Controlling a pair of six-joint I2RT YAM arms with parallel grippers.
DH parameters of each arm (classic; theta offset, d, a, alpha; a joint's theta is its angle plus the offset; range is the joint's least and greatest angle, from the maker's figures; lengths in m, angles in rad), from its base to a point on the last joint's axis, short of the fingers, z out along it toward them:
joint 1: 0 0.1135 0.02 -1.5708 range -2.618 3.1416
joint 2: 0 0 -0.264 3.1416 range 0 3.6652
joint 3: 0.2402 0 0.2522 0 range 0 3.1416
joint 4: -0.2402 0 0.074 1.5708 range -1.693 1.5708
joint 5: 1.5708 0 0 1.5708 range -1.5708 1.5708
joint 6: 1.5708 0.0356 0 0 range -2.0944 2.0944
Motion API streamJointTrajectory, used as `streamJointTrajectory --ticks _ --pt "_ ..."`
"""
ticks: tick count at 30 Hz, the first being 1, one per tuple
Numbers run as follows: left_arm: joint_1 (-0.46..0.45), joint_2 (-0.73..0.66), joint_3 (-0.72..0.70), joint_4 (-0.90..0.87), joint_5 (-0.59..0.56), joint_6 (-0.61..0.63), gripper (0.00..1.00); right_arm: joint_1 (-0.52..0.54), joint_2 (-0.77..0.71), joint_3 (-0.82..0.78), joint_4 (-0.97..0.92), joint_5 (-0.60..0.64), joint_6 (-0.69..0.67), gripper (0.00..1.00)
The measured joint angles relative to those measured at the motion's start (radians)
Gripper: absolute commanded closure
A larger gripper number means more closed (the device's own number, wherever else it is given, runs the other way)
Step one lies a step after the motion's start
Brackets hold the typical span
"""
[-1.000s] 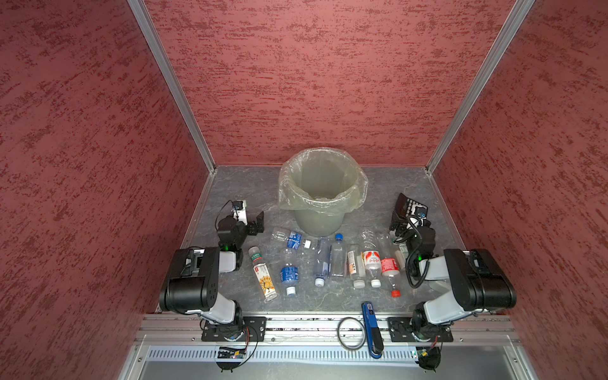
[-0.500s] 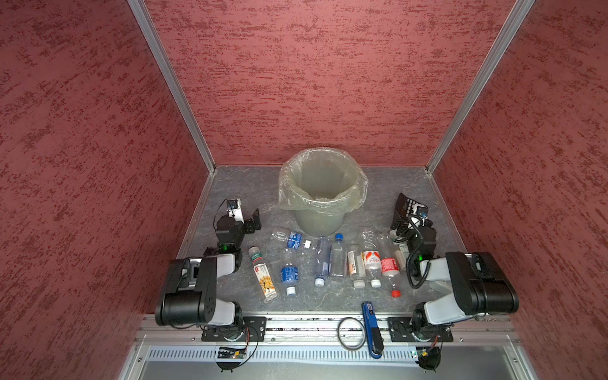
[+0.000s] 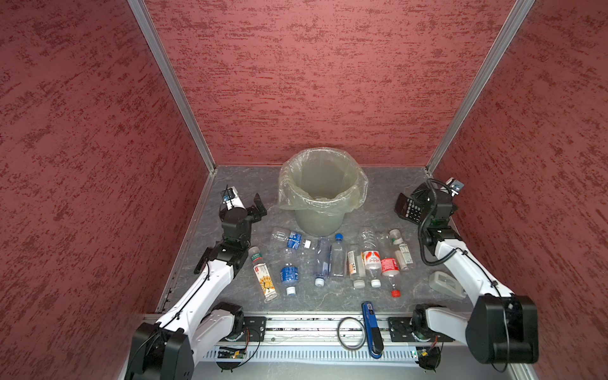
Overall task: Throw the plastic bottles in the bin
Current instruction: Pick up the plastic bottle from the bottom-left of the table.
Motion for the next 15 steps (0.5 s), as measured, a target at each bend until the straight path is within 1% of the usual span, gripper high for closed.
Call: streamJointTrajectory --ticks 3,9,14,15 --pt "-0.041 -0.002 0.068 -0.143 -0.006 -0.035 0.00 0.072 -0.087 0.012 -0.153 0.019 0.029 0.01" --pt "-0.148 -0.067 0.080 -0.390 0.004 -0.058 0.01 0.247 -0.145 0.084 -0.423 0.062 0.066 0.01" --pt "-0.180 -0.151 0.091 -0.547 0.031 -0.081 0.01 0.388 -0.174 0.111 -0.597 0.063 0.105 0.02" --pt "-0.184 -0.169 0.092 -0.575 0.036 -0.090 0.02 0.417 -0.178 0.111 -0.626 0.062 0.113 0.02"
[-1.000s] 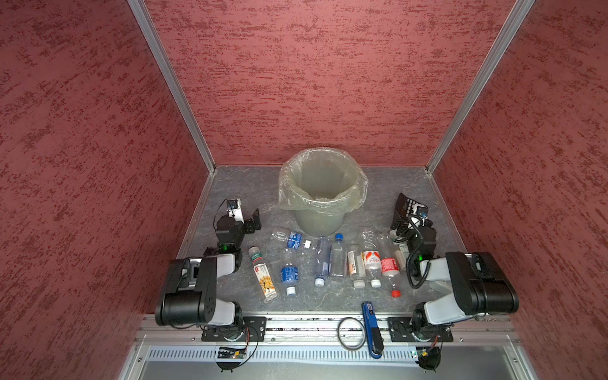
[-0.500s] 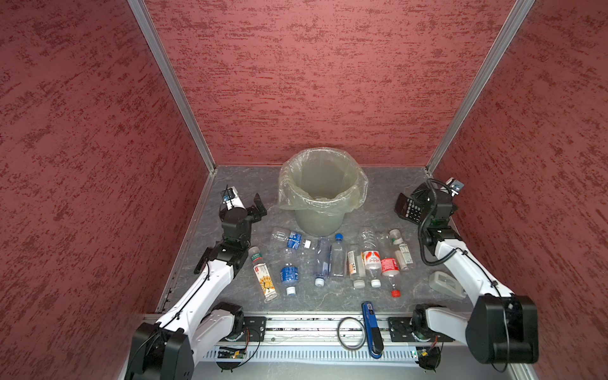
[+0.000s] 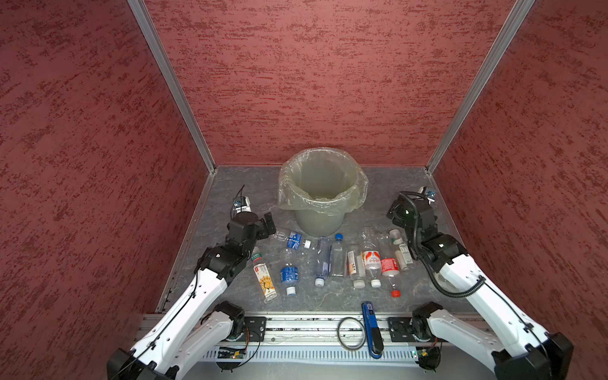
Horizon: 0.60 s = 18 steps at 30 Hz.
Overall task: Throw the plastic bottles in the bin
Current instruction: Pick up the plastic bottle from the bottom-left of the table.
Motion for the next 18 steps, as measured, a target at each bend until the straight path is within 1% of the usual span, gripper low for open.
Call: streamJointTrajectory --ticks 1,3,7,10,14,16,18 --pt "-0.003 -0.012 0.000 -0.021 0.004 -0.010 0.04 0.028 -0.003 -0.001 -0.023 -0.003 0.005 0.02" --pt "-0.008 -0.032 0.000 -0.069 0.010 -0.035 0.11 0.097 -0.006 -0.007 -0.055 -0.023 0.011 0.02" --pt "-0.011 -0.026 0.000 -0.146 0.011 -0.090 0.24 0.196 -0.005 -0.035 -0.085 -0.074 0.011 0.04" --pt "-0.011 0.005 0.000 -0.211 -0.002 -0.129 0.26 0.248 0.014 -0.037 -0.117 -0.095 0.009 0.04" --pt "-0.002 0.058 -0.001 -0.285 -0.055 -0.184 0.26 0.278 0.048 -0.037 -0.143 -0.130 0.004 0.04" --pt "0.028 0.085 -0.002 -0.309 -0.061 -0.203 0.26 0.281 0.062 -0.037 -0.148 -0.146 0.004 0.04" --pt "0.084 0.108 -0.010 -0.309 -0.035 -0.208 0.27 0.281 0.073 -0.037 -0.153 -0.161 0.003 0.04"
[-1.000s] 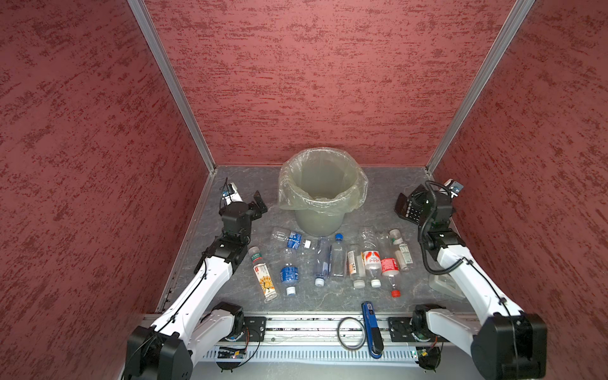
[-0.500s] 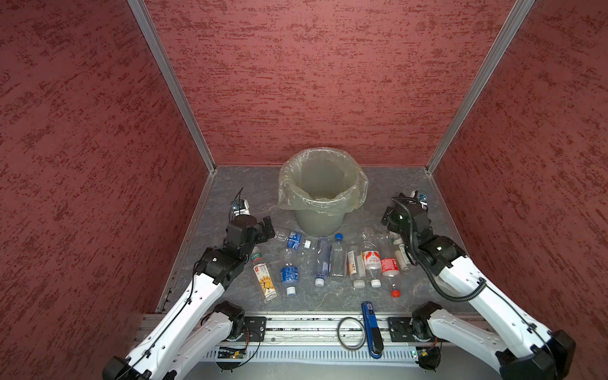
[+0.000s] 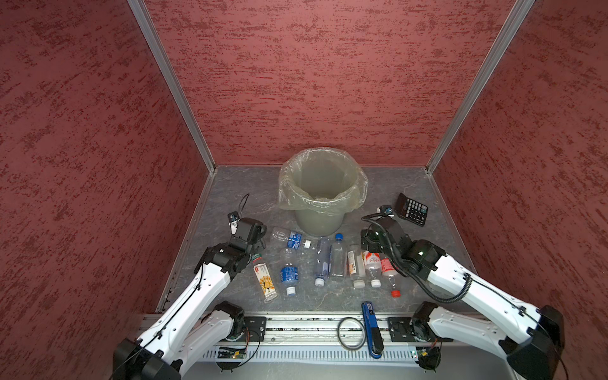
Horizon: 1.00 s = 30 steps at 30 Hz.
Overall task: Throw the plastic bottles in the bin
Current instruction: Pick up the plastic bottle from the bottom-left of the table.
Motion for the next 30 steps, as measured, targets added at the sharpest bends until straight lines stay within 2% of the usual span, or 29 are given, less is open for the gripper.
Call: streamJointTrajectory --ticks 2,5,11,21,30 --pt "0.047 0.013 -0.015 0.011 0.053 0.002 0.28 0.000 0.006 0.000 -0.002 -0.009 -0.002 0.04" --pt "0.058 0.021 -0.028 0.012 0.143 0.003 0.28 0.000 0.018 0.000 -0.005 -0.018 -0.002 0.04" --pt "-0.029 0.000 -0.031 -0.028 0.252 -0.060 0.23 0.000 0.063 0.000 -0.014 -0.028 -0.002 0.01" --pt "-0.126 -0.129 -0.052 -0.200 0.271 -0.242 0.20 0.000 0.068 0.000 -0.024 -0.050 -0.001 0.01" --pt "-0.266 -0.106 -0.145 -0.207 0.294 -0.385 0.20 0.001 0.077 -0.008 -0.023 -0.068 0.008 0.01"
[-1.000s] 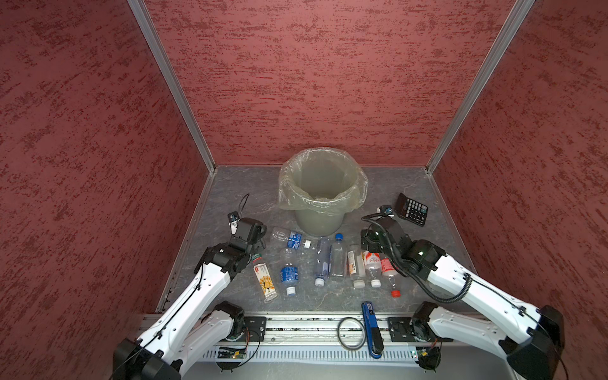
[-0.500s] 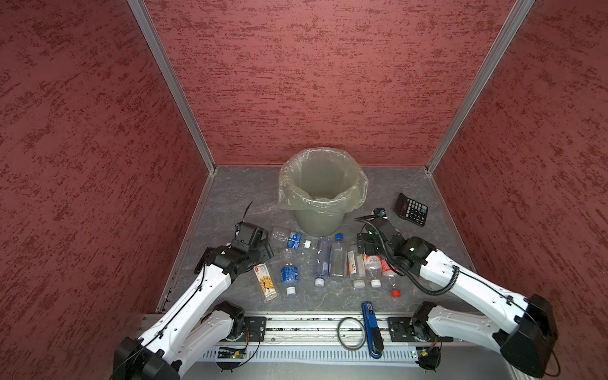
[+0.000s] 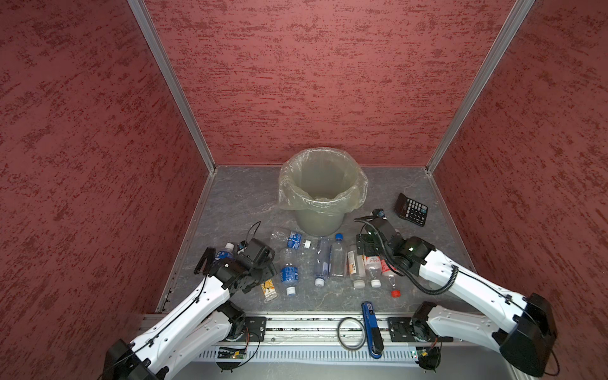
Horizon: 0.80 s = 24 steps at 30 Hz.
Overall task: Throw the plastic bottles in the bin
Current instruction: Pick up the plastic bottle from the bottom-left of the table.
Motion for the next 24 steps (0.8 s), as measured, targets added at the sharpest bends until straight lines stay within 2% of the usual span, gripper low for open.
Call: streamJointTrajectory --ticks 8,13,19,24 --pt "-0.021 0.098 -0.009 0.034 -0.008 -0.027 0.20 0.000 0.000 -0.012 0.000 -0.012 0.003 0.01" --pt "-0.025 0.164 -0.009 0.036 -0.029 -0.031 0.25 0.000 0.000 -0.012 0.000 -0.011 0.006 0.01" --pt "-0.025 0.166 -0.008 0.039 -0.044 -0.029 0.31 0.000 0.000 -0.012 0.000 -0.011 0.006 0.02" --pt "-0.021 0.204 -0.003 0.069 -0.039 -0.023 0.32 0.000 0.000 -0.012 0.000 -0.010 0.006 0.02"
